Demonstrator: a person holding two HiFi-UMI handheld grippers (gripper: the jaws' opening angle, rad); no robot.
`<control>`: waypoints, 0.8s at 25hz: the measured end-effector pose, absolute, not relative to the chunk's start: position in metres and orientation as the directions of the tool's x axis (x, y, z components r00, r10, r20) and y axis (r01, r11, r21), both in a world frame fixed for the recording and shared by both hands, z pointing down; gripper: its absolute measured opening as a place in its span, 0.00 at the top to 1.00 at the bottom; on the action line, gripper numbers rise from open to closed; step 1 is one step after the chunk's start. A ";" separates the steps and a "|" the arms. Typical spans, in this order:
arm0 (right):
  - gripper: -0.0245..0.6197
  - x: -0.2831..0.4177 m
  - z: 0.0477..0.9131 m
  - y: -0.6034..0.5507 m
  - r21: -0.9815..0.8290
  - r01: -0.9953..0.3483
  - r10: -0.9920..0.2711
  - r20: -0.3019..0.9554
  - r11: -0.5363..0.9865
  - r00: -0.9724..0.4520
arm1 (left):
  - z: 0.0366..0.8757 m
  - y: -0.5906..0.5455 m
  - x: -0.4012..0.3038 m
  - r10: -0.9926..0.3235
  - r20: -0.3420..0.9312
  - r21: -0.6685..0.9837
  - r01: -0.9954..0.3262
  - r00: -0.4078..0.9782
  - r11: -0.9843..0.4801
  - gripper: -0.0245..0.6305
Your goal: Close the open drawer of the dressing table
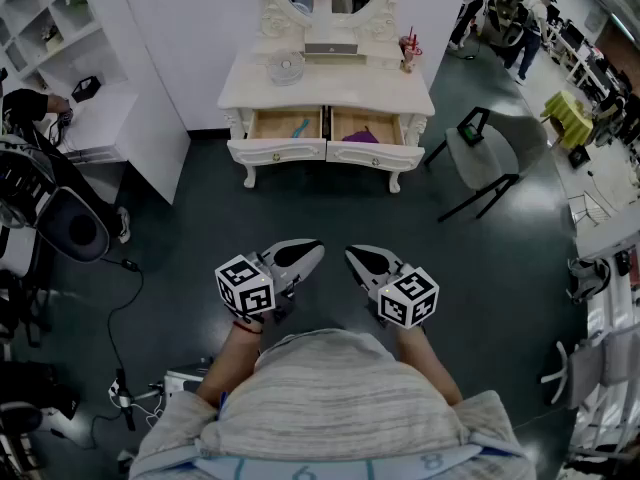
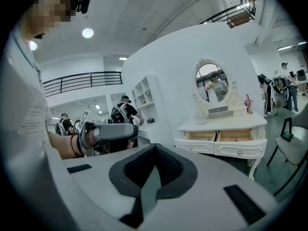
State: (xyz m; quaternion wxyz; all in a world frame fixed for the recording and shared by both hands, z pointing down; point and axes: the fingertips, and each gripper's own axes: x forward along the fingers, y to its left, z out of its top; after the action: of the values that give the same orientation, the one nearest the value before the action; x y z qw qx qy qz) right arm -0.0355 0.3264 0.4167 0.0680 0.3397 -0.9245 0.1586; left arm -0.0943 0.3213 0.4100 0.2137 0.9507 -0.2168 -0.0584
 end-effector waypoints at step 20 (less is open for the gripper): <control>0.95 -0.049 0.421 0.319 -0.231 -0.637 -0.591 0.243 0.735 -0.769 | 0.393 0.320 -0.098 -0.441 -0.024 0.472 -0.379 0.897 -0.796 0.94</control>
State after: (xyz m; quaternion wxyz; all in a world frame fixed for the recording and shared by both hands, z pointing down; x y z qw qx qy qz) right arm -0.0490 0.3190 0.4206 0.0766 0.3309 -0.9282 0.1519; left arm -0.0979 0.3201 0.3935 0.2345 0.9453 -0.2166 -0.0662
